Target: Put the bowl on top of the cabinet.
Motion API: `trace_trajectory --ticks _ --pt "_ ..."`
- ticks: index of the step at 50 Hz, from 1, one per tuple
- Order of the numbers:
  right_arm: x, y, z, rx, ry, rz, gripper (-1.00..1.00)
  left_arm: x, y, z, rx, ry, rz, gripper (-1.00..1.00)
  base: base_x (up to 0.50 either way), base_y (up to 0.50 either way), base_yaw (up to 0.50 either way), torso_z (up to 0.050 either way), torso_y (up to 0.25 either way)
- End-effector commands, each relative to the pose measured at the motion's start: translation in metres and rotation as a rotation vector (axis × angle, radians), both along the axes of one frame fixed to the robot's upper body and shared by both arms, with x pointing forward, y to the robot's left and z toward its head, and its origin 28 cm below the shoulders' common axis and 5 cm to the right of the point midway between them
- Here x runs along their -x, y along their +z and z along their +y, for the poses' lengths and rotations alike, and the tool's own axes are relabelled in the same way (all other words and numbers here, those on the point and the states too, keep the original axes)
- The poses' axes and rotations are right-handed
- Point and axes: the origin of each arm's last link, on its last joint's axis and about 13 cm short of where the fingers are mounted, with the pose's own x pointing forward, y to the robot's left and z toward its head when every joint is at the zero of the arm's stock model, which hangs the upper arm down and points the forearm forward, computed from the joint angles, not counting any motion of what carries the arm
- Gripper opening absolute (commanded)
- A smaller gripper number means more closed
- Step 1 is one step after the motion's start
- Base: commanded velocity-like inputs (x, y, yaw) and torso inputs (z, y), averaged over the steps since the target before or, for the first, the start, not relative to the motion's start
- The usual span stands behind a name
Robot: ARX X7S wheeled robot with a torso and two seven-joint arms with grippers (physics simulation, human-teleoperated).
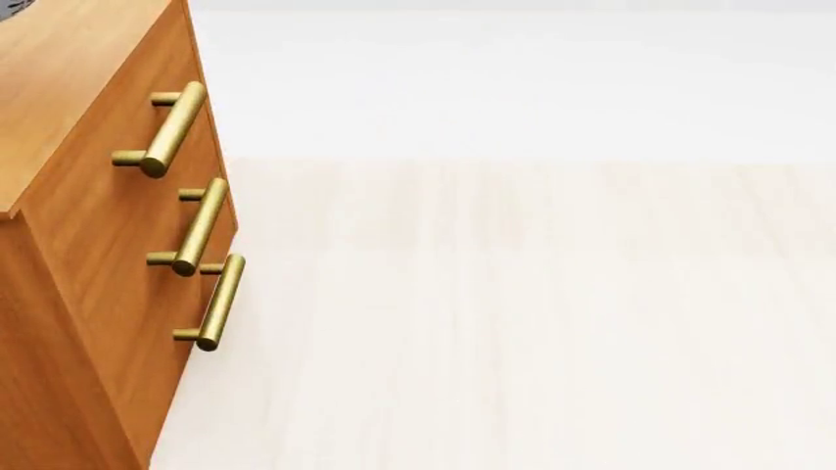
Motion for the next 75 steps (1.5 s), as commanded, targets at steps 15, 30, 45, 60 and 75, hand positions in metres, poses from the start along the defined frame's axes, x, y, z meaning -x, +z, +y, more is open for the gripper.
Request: trace_trajectory --ticks 15,30,45,60,75 --pt "-0.001 -0.003 -0.002 -0.003 -0.007 0.012 1.0 -0.007 -0.004 0.004 -0.004 0.075 -0.006 -1.0 0.0 0.0 0.0 0.001 0.0" --pt "-0.001 -0.003 -0.001 0.001 -0.007 0.016 1.0 -0.014 -0.022 0.01 0.005 0.093 0.032 -1.0 0.0 0.0 0.0 0.0 0.001" --pt "-0.003 -0.004 -0.001 0.0 -0.006 0.02 1.0 -0.018 -0.035 0.014 0.015 0.1 0.054 -1.0 0.0 0.0 0.0 0.0 0.0" --pt "-0.003 -0.004 -0.001 -0.001 -0.003 0.023 1.0 -0.019 -0.04 0.015 0.0 0.104 0.057 -1.0 0.0 0.0 0.0 0.0 0.0" --pt "-0.003 -0.005 0.0 0.0 -0.003 0.024 1.0 -0.017 -0.037 0.014 -0.069 0.087 0.061 1.0 0.0 0.0 0.0 0.0 0.0"
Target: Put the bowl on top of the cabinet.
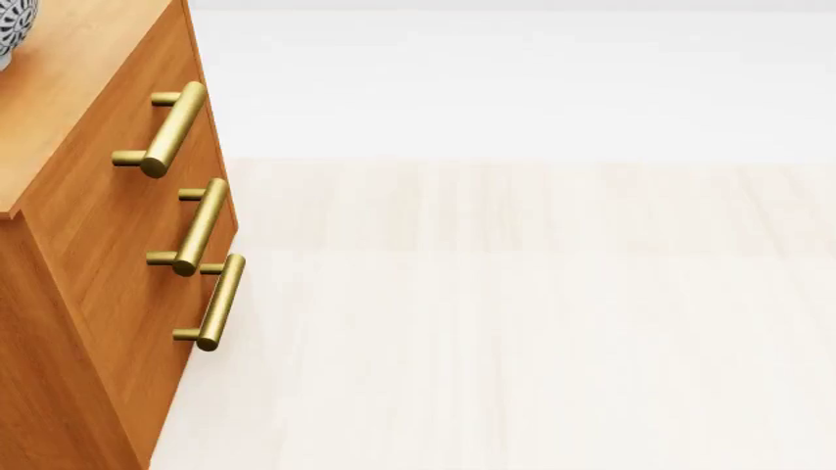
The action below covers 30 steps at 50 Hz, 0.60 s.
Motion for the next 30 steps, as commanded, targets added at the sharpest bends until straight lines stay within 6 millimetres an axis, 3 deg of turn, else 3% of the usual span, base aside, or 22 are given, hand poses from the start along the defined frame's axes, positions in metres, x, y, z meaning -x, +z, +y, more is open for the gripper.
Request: trace_trajectory --ticks 1,18,30 --pt "0.0 0.0 0.0 0.0 0.002 0.0 1.0 0.001 0.001 0.0 -0.034 -0.001 0.004 1.0 0.0 0.0 0.0 0.0 0.0" --pt "-0.001 -0.001 0.001 -0.002 0.005 0.002 1.0 0.004 0.007 -0.001 -0.063 0.005 -0.007 1.0 0.0 0.0 0.0 0.0 0.0" --pt "-0.001 -0.001 0.001 -0.001 0.009 0.002 1.0 0.02 0.03 -0.01 -0.155 0.005 -0.055 1.0 0.0 0.0 0.0 0.0 0.0"
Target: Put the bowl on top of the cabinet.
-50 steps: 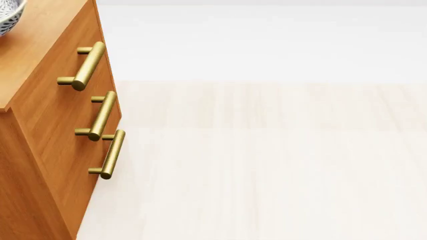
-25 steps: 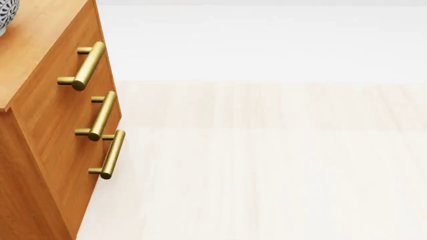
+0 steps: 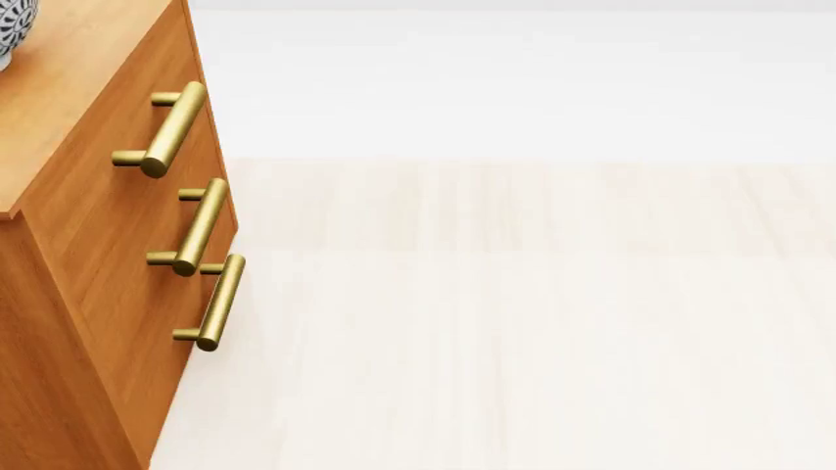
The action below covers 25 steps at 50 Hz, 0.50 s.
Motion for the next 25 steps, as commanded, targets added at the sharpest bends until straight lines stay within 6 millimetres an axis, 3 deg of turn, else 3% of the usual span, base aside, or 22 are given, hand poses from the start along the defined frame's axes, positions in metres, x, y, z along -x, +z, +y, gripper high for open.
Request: trace_trajectory --ticks 1,8,25 --pt "0.0 0.0 0.001 -0.001 0.004 0.001 1.0 0.013 0.019 -0.009 -0.081 0.001 -0.042 1.0 0.0 0.0 0.0 0.0 0.0" --pt "-0.001 -0.001 0.0 -0.002 0.004 0.003 1.0 0.022 0.032 -0.013 -0.194 0.079 -0.071 1.0 0.0 0.0 0.0 0.0 0.0" --pt "0.0 -0.001 0.0 -0.003 0.002 0.001 1.0 0.033 0.042 -0.027 -0.325 0.097 -0.096 1.0 0.0 0.0 0.0 0.0 0.0"
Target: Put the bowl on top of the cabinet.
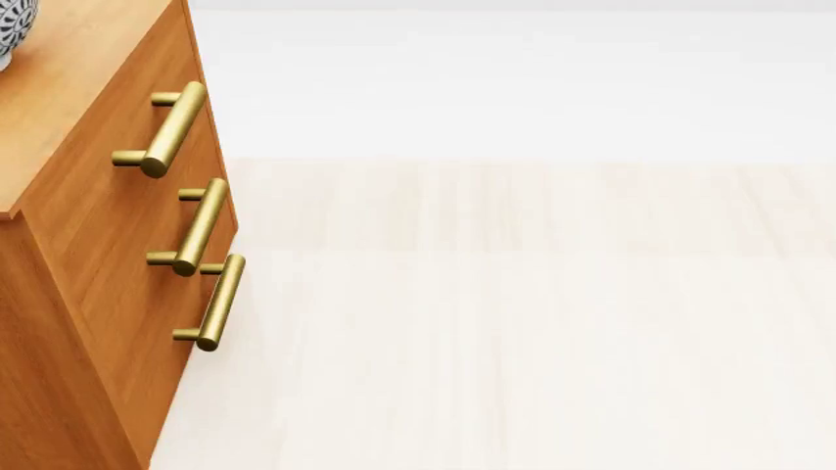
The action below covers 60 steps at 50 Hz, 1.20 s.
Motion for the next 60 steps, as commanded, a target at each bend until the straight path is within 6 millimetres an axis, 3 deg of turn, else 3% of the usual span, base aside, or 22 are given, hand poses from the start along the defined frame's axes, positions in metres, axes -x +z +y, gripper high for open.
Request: trace_trajectory --ticks 1,35,53,57,60 --pt "0.0 0.0 0.0 0.0 0.0 -0.001 1.0 0.011 0.01 -0.011 -0.12 0.034 -0.026 1.0 0.0 0.0 0.0 0.0 0.0" --pt "0.0 -0.001 0.0 -0.005 0.001 -0.001 1.0 0.043 0.028 -0.056 -0.332 -0.082 -0.147 1.0 0.0 0.0 0.0 0.0 0.0" --pt "0.0 -0.002 -0.001 -0.008 0.001 0.001 1.0 0.087 0.033 -0.097 -0.517 -0.207 -0.283 1.0 0.0 0.0 0.0 0.0 0.0" --pt "0.0 -0.003 -0.001 -0.01 0.004 0.002 1.0 0.099 0.027 -0.109 -0.591 -0.25 -0.299 1.0 0.0 0.0 0.0 0.0 0.0" --pt "0.0 -0.003 -0.001 -0.01 0.004 0.001 1.0 0.111 0.01 -0.126 -0.735 -0.313 -0.322 1.0 0.0 0.0 0.0 0.0 0.0"
